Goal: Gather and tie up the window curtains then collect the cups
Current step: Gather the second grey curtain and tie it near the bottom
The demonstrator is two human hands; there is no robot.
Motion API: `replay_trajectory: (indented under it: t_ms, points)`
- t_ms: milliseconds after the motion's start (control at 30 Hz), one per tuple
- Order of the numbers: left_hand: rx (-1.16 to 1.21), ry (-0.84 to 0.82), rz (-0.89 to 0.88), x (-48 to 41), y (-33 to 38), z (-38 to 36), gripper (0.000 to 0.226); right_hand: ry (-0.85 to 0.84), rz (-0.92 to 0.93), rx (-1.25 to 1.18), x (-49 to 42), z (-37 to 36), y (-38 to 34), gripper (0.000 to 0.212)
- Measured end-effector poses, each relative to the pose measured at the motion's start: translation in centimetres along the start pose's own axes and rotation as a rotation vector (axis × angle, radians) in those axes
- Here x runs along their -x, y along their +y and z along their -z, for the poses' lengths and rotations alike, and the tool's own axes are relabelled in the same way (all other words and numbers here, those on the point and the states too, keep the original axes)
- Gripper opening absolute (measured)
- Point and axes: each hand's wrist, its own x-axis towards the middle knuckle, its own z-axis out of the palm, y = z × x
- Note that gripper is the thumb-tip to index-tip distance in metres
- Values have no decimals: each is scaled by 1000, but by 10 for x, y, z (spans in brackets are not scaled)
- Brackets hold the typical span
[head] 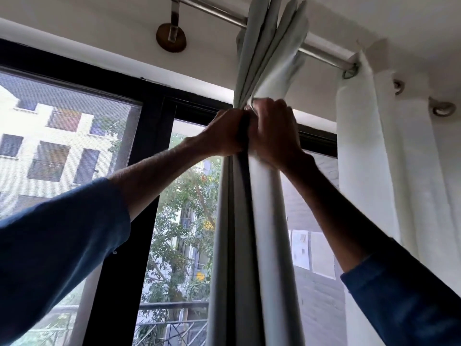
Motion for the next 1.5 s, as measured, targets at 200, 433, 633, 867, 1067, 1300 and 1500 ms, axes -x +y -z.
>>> replay_trajectory:
  t_ms: [200,433,633,867,1067,1300,1500]
  points:
    - [132,-17,-66,10,-6,-12,12,-193,-57,74,16,5,5,12]
    - [96,-204,-184,7,15,-6,98,-233,-184,-45,52,2,25,24]
    - [12,-338,-95,-5,24,-5,87,-188,-159,-40,41,4,26,17]
    - [84,-353,59,-3,19,2,63,-533,-468,-811,46,41,39,37]
    - [395,-290,228,-1,34,7,58,-78,-718,-261,63,14,87,43]
    - [538,-213,290,3,28,3,42,-125,-871,-569,83,-8,85,44]
    - [256,-65,4,15,29,-23,78,111,-676,-229,87,1,58,30]
